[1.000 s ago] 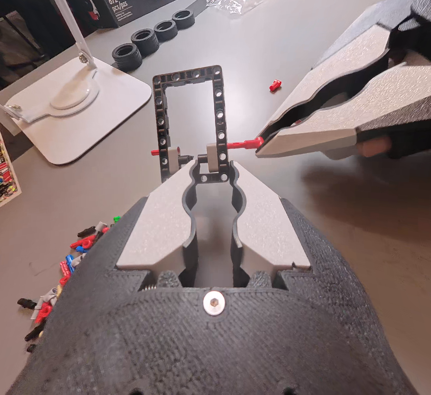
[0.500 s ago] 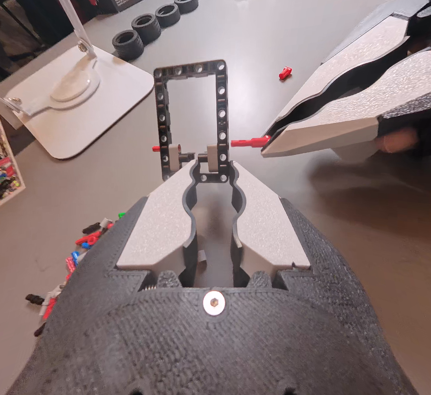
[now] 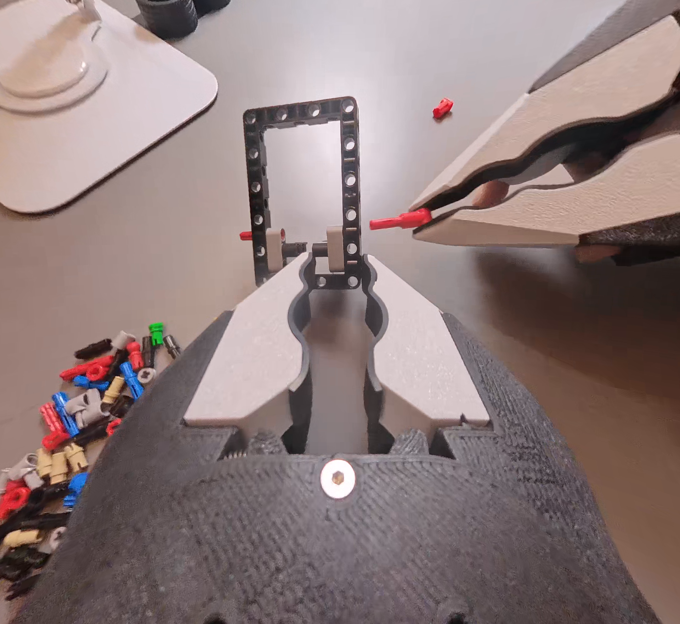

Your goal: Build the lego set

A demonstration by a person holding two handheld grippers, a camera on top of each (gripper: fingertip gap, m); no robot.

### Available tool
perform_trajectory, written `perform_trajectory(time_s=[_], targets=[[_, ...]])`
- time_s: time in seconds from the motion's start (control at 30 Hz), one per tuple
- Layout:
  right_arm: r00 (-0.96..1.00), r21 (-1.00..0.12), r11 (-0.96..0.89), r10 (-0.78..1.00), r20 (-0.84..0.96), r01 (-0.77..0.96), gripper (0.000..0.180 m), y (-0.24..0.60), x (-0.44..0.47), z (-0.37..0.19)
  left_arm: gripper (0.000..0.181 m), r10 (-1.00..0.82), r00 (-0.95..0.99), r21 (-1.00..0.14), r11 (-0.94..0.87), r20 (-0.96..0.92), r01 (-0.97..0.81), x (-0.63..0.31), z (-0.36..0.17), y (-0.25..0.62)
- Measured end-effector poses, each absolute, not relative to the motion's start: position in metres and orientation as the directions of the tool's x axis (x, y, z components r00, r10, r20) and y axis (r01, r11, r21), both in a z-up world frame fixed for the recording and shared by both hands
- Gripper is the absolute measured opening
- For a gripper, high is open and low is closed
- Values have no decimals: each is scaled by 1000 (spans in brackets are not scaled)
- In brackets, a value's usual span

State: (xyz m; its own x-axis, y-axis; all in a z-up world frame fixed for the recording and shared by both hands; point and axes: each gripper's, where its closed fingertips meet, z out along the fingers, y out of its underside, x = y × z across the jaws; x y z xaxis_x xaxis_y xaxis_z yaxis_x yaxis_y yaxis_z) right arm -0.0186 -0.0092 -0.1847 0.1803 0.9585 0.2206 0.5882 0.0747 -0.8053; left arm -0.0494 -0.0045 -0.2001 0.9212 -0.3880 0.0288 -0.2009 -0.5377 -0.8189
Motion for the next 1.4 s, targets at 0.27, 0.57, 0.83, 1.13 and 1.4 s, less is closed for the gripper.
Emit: perform_trajectory(time_s=[0.27, 0.57, 0.83, 1.13, 1.4], targets=[[215, -809, -56, 973, 88, 585, 5, -9, -19, -194, 24, -392, 915, -805, -511, -94, -302, -47, -203, -3], [260, -819, -152, 966, -4, 554, 6, -8, -21, -197, 24, -386, 909, -788, -505, -157, -351, -48, -205, -2], [235, -853, 35, 955, 182, 520, 6, -8, -24, -183, 24, -378, 922, -810, -565, 82, -160, -42, -202, -5], [209, -836, 195, 916, 342, 513, 6, -9, -28, -174, 24, -374, 908, -805, -589, 190, -74, -41, -199, -7], [181, -801, 301, 876, 447, 518, 6, -12, -30, -170, 24, -381, 907, -803, -590, 181, -88, -39, -199, -8]])
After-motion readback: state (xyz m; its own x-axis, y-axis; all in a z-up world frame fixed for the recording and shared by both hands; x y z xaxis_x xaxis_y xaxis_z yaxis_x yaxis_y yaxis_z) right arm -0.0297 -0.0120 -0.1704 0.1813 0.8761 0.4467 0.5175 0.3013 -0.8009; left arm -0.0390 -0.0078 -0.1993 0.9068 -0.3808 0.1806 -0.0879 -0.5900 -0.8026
